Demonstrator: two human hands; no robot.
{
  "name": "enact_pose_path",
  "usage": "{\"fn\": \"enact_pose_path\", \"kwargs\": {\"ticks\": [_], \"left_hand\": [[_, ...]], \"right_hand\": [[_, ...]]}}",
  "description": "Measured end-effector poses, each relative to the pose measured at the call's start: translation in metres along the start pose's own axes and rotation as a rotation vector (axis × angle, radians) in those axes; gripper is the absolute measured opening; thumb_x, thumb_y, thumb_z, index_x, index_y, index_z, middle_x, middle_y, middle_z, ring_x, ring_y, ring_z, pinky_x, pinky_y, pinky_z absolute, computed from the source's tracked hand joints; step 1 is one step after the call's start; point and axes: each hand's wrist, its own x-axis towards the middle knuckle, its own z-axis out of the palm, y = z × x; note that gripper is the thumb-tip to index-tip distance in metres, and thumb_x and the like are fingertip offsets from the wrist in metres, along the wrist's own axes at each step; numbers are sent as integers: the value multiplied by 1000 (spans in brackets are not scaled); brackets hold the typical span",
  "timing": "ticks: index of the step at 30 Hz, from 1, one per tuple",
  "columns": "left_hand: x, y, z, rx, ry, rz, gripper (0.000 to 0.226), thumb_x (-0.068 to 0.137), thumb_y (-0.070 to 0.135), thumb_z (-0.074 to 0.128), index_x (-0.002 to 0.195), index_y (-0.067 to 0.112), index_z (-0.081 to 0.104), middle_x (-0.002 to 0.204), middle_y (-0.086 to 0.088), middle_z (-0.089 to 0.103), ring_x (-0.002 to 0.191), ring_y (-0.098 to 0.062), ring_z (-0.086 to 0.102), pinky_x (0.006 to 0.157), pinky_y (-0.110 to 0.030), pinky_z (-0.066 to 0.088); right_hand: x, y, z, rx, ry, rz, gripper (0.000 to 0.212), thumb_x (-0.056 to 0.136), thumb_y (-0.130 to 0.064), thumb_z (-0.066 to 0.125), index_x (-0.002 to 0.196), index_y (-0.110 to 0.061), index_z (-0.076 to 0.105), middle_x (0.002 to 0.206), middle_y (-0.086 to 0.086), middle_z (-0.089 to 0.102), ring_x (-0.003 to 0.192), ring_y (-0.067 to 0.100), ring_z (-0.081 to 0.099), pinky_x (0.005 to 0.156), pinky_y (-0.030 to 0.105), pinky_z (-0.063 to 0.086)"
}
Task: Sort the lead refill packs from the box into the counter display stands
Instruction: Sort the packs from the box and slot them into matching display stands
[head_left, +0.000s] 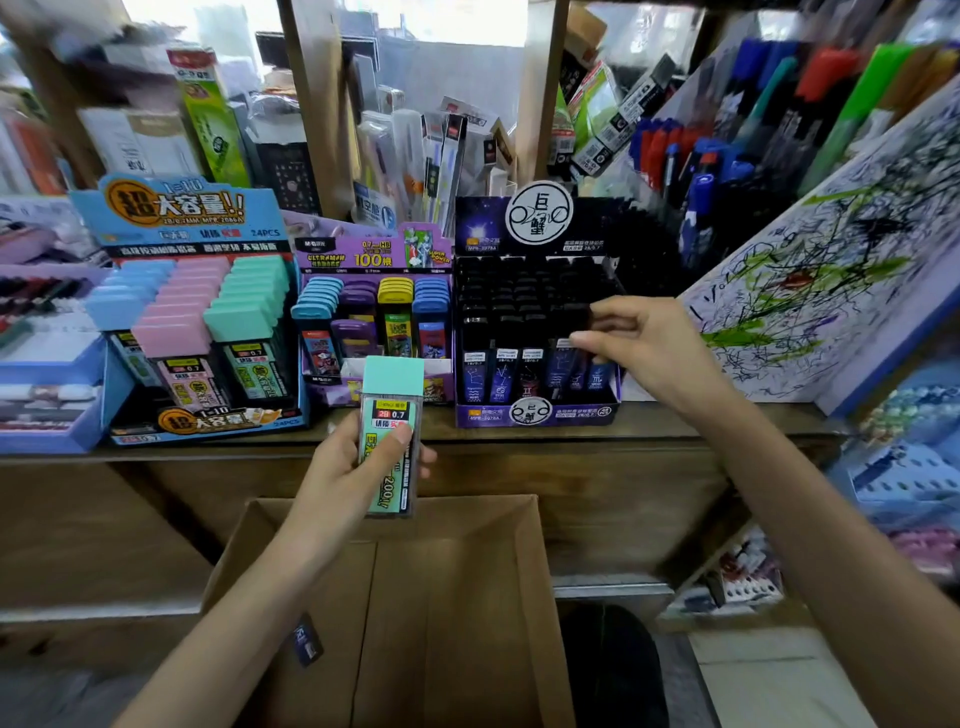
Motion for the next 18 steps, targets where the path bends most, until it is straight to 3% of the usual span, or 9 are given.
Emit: {"fn": "enact_pose_path", "kwargs": {"ticks": [3,5,8,14,18], "left_hand": [[0,-1,-1,10,10,-1,37,82,34,53,116,18,54,84,-3,74,74,-13,69,62,-22,56],[0,-1,-1,17,13,0,39,83,34,53,118,18,54,85,-3,73,75,-13,69,62,-22,56],[0,-2,-1,19,17,1,41,83,33,53,120,15,53,85,-4,74,75,-13,69,63,-22,56],[-3,-2,-10,4,36,15,39,83,32,53,118,17,54,86,-3,74,76,-12,69,62,-21,56],[-14,-9,-35,-12,119,6,33,83,31,53,114,18,56,85,-3,74,73,-11,69,59,-18,54]], "right_hand": [[0,6,4,-36,-25,37,28,78,-7,73,103,-17,65,80,-12,66,67,-2,66,63,14,53],[-3,9,8,-78,-3,59,19,79,-10,73,92,-23,68,78,-14,66,67,-2,66,64,16,55],[-4,7,10,-200,40,83,11,79,-18,74,90,-15,71,73,-12,66,72,5,68,71,28,57],[-8,-17,10,-669,-94,56,31,86,-39,63,75,-11,70,65,5,68,63,18,66,70,38,56],[-37,-14,35,-574,-190,42,25,88,-41,58,73,-22,65,69,-3,68,66,11,64,67,34,56]]}}
